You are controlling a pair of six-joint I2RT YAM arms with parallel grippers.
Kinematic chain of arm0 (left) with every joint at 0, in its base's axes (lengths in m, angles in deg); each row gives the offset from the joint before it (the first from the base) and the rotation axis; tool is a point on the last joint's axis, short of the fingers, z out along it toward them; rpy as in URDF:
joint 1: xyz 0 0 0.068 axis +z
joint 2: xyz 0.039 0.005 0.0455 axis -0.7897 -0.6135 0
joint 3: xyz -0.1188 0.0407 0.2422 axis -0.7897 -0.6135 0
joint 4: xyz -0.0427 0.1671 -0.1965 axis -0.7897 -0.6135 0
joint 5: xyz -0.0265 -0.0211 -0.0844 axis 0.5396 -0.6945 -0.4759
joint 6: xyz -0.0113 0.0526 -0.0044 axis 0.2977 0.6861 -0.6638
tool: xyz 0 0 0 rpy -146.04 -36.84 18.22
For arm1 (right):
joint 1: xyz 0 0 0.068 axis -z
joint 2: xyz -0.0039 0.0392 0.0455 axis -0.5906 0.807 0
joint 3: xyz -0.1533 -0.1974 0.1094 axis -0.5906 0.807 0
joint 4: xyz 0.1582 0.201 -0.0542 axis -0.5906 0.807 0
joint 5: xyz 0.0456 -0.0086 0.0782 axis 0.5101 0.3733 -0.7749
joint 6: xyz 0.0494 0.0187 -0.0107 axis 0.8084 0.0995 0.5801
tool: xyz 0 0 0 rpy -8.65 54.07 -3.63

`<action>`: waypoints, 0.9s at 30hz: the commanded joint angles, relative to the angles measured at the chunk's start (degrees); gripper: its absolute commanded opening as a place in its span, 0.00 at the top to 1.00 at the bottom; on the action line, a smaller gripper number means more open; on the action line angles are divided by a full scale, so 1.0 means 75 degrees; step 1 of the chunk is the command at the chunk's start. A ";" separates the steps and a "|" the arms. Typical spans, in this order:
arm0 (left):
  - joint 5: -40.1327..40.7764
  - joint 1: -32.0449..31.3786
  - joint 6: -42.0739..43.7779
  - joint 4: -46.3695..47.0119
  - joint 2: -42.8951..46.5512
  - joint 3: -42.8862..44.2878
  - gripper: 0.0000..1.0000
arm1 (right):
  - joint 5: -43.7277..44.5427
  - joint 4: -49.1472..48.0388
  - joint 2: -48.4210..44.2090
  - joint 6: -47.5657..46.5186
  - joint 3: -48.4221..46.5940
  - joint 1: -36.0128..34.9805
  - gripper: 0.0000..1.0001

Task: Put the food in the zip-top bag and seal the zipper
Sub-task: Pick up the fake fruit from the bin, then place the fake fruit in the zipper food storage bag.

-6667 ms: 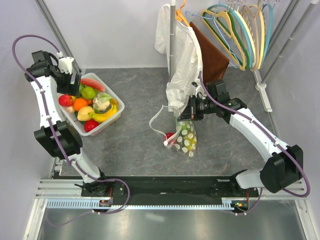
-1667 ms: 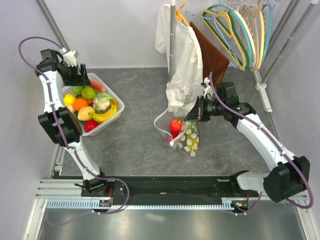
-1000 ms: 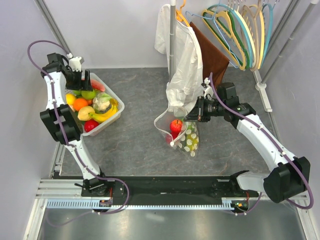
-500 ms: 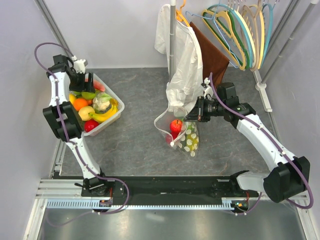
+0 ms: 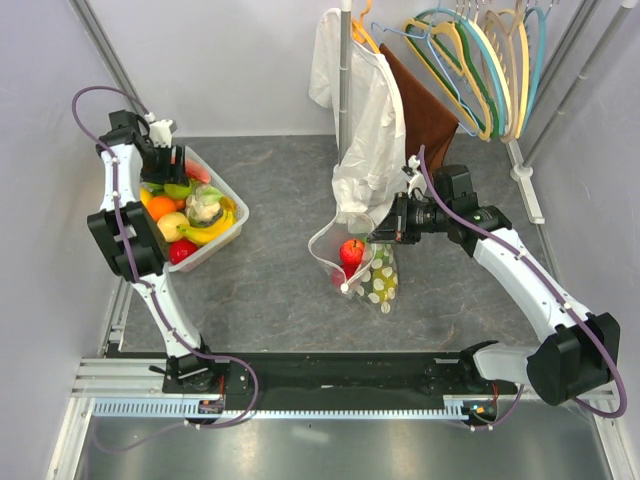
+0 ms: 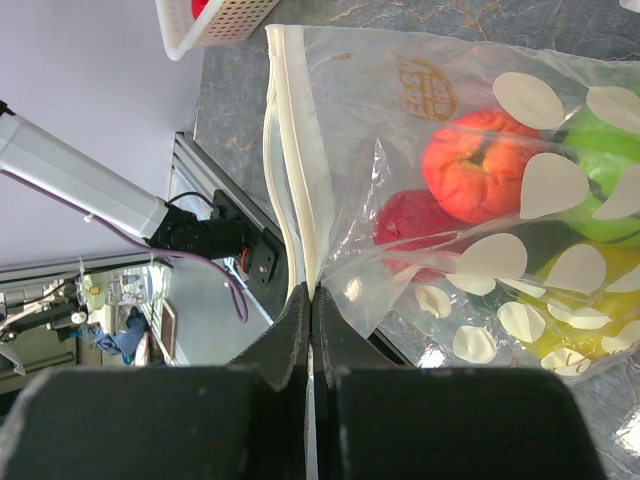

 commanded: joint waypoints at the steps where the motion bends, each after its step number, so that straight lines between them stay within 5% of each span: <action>1: -0.0076 -0.0032 -0.0292 0.0071 0.0458 0.0167 0.32 | -0.0112 -0.0206 -0.0021 0.0054 -0.0098 0.0017 1.00; 9: 0.0041 0.0026 -0.0234 -0.0409 0.1688 0.0213 0.38 | -0.0124 -0.0206 -0.0021 0.0054 -0.0098 0.0017 1.00; 17: -0.1154 -0.0301 -0.0245 -0.1417 0.2462 0.0319 0.40 | -0.0112 -0.0229 -0.0044 0.0065 -0.0087 0.0029 1.00; 22: -0.1927 -0.1038 -0.0210 -0.1851 0.2978 -0.0124 0.43 | -0.0112 -0.0229 -0.0056 0.0077 -0.0110 0.0017 1.00; 27: -0.3050 -0.2910 -0.0280 -0.1898 0.4067 -0.0992 0.43 | -0.0112 -0.0311 -0.0056 0.0112 -0.0040 0.0029 1.00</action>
